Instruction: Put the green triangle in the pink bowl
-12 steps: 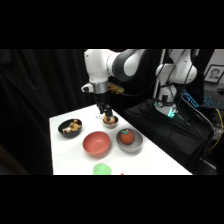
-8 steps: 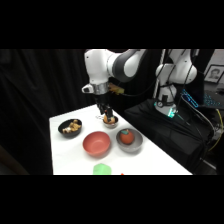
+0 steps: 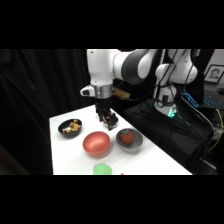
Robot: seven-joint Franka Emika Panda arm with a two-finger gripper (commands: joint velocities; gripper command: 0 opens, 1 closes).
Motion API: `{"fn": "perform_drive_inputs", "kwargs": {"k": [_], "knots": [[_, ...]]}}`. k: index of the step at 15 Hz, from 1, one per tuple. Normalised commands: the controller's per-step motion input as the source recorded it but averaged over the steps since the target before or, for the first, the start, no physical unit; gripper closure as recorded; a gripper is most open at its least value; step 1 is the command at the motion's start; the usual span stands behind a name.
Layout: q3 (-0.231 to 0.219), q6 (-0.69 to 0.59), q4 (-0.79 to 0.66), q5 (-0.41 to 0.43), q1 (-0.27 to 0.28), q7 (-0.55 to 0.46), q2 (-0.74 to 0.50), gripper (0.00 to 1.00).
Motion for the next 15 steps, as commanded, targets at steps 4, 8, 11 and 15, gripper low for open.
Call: {"fn": "perform_drive_inputs", "kwargs": {"k": [4, 8, 11, 15], "knots": [[0.021, 0.22, 0.55, -0.145, 0.146, 0.25, 0.52, 0.0], [-0.06, 0.14, 0.61, -0.127, 0.124, 0.21, 0.55, 0.0], [-0.097, 0.15, 0.45, -0.09, 0.164, 0.25, 0.45, 0.0], [-0.125, 0.15, 0.3, -0.062, 0.17, 0.26, 0.35, 0.0]]}}
